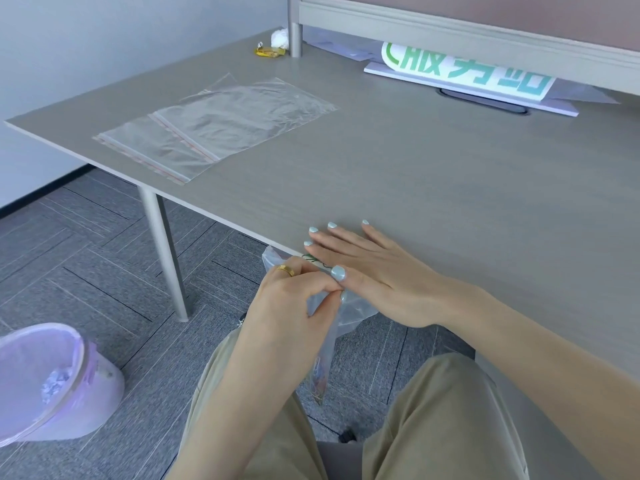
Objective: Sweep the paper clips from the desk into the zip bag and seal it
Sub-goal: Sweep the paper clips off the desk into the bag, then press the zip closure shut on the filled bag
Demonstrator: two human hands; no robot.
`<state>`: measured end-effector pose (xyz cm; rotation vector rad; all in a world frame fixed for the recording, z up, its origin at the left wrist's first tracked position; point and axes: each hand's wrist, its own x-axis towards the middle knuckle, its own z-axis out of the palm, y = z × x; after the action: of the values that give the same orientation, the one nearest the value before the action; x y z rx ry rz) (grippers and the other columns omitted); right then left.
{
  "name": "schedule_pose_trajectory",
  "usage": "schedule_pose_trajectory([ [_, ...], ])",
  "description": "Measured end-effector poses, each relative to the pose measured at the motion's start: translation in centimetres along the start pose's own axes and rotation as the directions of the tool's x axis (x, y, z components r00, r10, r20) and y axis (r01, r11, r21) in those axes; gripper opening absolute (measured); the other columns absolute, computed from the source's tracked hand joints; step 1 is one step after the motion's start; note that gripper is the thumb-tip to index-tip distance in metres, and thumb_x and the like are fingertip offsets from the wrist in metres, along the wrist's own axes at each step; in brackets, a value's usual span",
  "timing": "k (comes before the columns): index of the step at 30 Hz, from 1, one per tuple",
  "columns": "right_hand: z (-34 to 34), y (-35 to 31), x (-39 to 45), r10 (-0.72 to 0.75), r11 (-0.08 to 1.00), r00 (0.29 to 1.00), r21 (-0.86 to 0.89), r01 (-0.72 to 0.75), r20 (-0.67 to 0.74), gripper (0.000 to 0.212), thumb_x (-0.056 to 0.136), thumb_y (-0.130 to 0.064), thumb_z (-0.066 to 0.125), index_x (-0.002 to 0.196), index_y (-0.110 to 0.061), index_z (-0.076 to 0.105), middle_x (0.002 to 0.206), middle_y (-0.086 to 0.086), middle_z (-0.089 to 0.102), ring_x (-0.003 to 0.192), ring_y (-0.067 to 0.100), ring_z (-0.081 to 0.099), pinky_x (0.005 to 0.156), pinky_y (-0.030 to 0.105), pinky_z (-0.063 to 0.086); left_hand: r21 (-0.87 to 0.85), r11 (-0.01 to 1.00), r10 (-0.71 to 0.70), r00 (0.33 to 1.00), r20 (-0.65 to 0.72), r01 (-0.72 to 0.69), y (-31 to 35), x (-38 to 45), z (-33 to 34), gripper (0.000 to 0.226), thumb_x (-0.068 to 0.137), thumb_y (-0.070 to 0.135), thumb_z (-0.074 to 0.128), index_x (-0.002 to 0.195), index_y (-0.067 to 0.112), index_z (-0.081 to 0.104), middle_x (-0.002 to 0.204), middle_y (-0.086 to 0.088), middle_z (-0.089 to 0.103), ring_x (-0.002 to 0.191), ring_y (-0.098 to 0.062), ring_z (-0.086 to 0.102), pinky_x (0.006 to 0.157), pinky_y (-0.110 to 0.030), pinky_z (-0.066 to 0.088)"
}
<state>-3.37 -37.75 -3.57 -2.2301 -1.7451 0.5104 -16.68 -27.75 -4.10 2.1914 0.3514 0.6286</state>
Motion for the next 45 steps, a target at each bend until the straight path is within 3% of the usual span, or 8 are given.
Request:
schedule_pose_trajectory([
  [5, 0.0, 0.6, -1.8, 0.039, 0.984, 0.998, 0.173, -0.029, -0.055, 0.076, 0.080, -0.068, -0.007, 0.145, -0.034, 0.012, 0.154, -0.021, 0.002, 0.136, -0.013, -0.009, 0.115, 0.023, -0.009, 0.031, 0.999, -0.016, 1.000, 0.005, 0.015, -0.1, -0.1, 0.0, 0.016, 0.070, 0.021, 0.054, 0.074, 0.017, 0.069, 0.078, 0.003, 0.061, 0.077, -0.004, 0.050, 0.070, 0.000, 0.031],
  [14, 1.2, 0.0, -4.3, 0.020, 0.992, 0.993, -0.124, -0.035, -0.120, 0.063, 0.086, -0.064, 0.019, 0.143, -0.037, 0.019, 0.153, -0.020, 0.001, 0.140, -0.005, -0.008, 0.115, 0.024, -0.011, 0.044, 0.999, 0.005, 1.000, 0.013, -0.006, 0.1, -0.5, -0.1, 0.013, 0.072, 0.020, 0.056, 0.073, 0.014, 0.068, 0.079, 0.000, 0.062, 0.079, -0.006, 0.048, 0.070, -0.003, 0.032],
  [17, 2.4, 0.2, -4.7, 0.002, 0.970, 0.952, -0.230, -0.075, -0.305, 0.033, 0.085, -0.046, 0.039, 0.104, -0.032, 0.062, 0.145, -0.013, 0.039, 0.135, 0.003, 0.027, 0.116, 0.033, 0.009, 0.051, 0.999, 0.001, 1.000, 0.015, -0.002, -0.1, -1.0, -0.6, 0.007, 0.078, 0.013, 0.063, 0.074, 0.015, 0.068, 0.078, 0.005, 0.060, 0.075, -0.007, 0.048, 0.067, -0.005, 0.033],
  [20, 2.8, 0.4, -4.5, 0.003, 0.961, 0.915, -0.250, -0.114, -0.404, 0.027, 0.084, -0.037, 0.044, 0.070, -0.026, 0.064, 0.127, -0.009, 0.058, 0.123, 0.006, 0.043, 0.113, 0.032, 0.011, 0.058, 0.998, -0.018, 0.999, 0.032, 0.017, -0.2, -1.4, -1.2, 0.009, 0.077, 0.009, 0.065, 0.073, 0.016, 0.069, 0.077, 0.011, 0.058, 0.075, -0.007, 0.049, 0.064, -0.004, 0.033],
  [27, 1.7, -0.8, -5.2, 0.023, 0.989, 0.947, -0.133, -0.069, -0.319, 0.024, 0.089, -0.037, 0.049, 0.081, -0.026, 0.068, 0.123, -0.018, 0.058, 0.124, -0.001, 0.041, 0.114, 0.034, 0.006, 0.423, 0.906, -0.189, 0.881, 0.434, -0.013, -4.4, -1.1, -4.0, 0.030, 0.080, 0.029, 0.061, 0.108, 0.030, 0.053, 0.099, 0.012, 0.055, 0.079, -0.011, 0.051, 0.076, -0.029, 0.042],
  [32, 0.4, -1.1, -6.5, 0.066, 0.990, 0.969, -0.105, -0.093, -0.238, 0.019, 0.091, -0.034, 0.051, 0.082, -0.029, 0.067, 0.132, -0.022, 0.049, 0.123, -0.014, 0.033, 0.114, 0.031, 0.003, 0.518, 0.847, -0.094, 0.927, 0.364, -0.118, -7.2, -1.6, -5.8, 0.009, 0.083, 0.025, 0.058, 0.091, 0.025, 0.058, 0.083, 0.014, 0.048, 0.085, -0.016, 0.047, 0.074, -0.032, 0.041],
  [38, 0.0, -1.8, -7.1, 0.082, 0.981, 0.975, -0.156, -0.115, -0.205, 0.020, 0.091, -0.035, 0.049, 0.079, -0.029, 0.065, 0.134, -0.021, 0.049, 0.126, -0.008, 0.037, 0.114, 0.033, -0.001, 0.509, 0.858, -0.071, 0.969, 0.236, -0.061, -8.6, -2.5, -7.8, 0.023, 0.077, 0.026, 0.067, 0.062, 0.039, 0.055, 0.126, 0.010, 0.045, 0.108, -0.016, 0.043, 0.095, -0.034, 0.031],
  [45, -0.6, -3.5, -6.1, 0.051, 0.989, 0.948, -0.117, -0.092, -0.314, 0.016, 0.088, -0.034, 0.054, 0.076, -0.029, 0.063, 0.089, -0.015, 0.066, 0.086, 0.004, 0.059, 0.114, 0.027, 0.011, 0.140, 0.975, -0.192, 0.975, 0.111, 0.176, -6.1, -3.5, -10.9, 0.014, 0.081, 0.013, 0.063, 0.071, 0.021, 0.061, 0.062, 0.016, 0.064, 0.054, 0.005, 0.051, 0.056, -0.010, 0.039],
])
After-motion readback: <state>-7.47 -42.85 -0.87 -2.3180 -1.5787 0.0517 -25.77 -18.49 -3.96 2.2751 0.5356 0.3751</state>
